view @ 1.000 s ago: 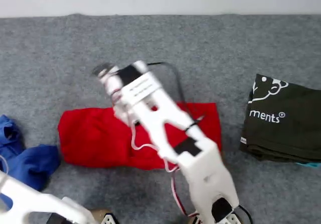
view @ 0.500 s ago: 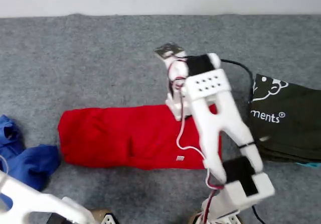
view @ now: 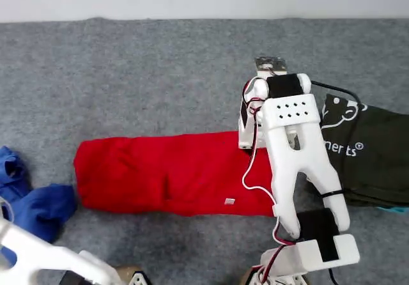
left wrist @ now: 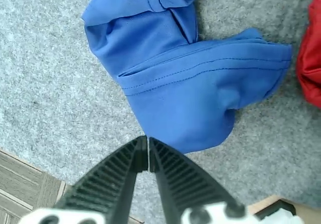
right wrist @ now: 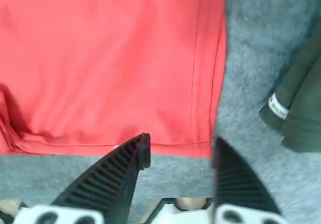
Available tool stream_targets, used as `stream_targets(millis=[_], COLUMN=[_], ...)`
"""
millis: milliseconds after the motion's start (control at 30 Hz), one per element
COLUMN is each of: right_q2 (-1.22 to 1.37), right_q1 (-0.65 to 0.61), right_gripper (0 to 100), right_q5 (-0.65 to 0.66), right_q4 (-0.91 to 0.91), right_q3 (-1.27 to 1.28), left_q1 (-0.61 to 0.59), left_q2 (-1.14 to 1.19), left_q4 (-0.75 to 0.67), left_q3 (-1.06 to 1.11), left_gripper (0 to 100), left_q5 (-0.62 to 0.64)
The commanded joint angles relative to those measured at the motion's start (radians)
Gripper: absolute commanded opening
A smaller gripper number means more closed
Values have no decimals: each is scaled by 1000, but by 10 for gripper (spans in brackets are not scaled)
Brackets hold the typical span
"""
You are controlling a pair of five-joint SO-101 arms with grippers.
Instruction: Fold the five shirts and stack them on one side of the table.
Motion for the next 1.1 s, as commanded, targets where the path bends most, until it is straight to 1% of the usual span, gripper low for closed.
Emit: stream_targets(millis=[0, 233, 467, 800, 933, 1000, 1067], right_q2=[-7, 7, 12, 25, 104, 140, 174], right_q1=[12, 13, 15, 18, 48, 58, 67], right_gripper=[285, 287, 287, 285, 275, 214, 114], right_q5=[-72, -74, -72, -66, -68, -68, -66], right_q4=[-91, -473, -656, -809, -792, -750, -730], right_q3=[57, 365, 523, 643, 618, 569, 540], left_q1=[2, 2, 2, 2, 2, 2, 2], left_q2=[-29, -29, -29, -29, -29, -29, -29], left_q4=[5, 8, 9, 9, 9, 9, 9], left_q3=[-12, -16, -13, -10, -10, -10, -10], left_gripper=[15, 15, 15, 15, 15, 15, 15], left_q5=[-6, -6, -6, -6, -6, -6, -6])
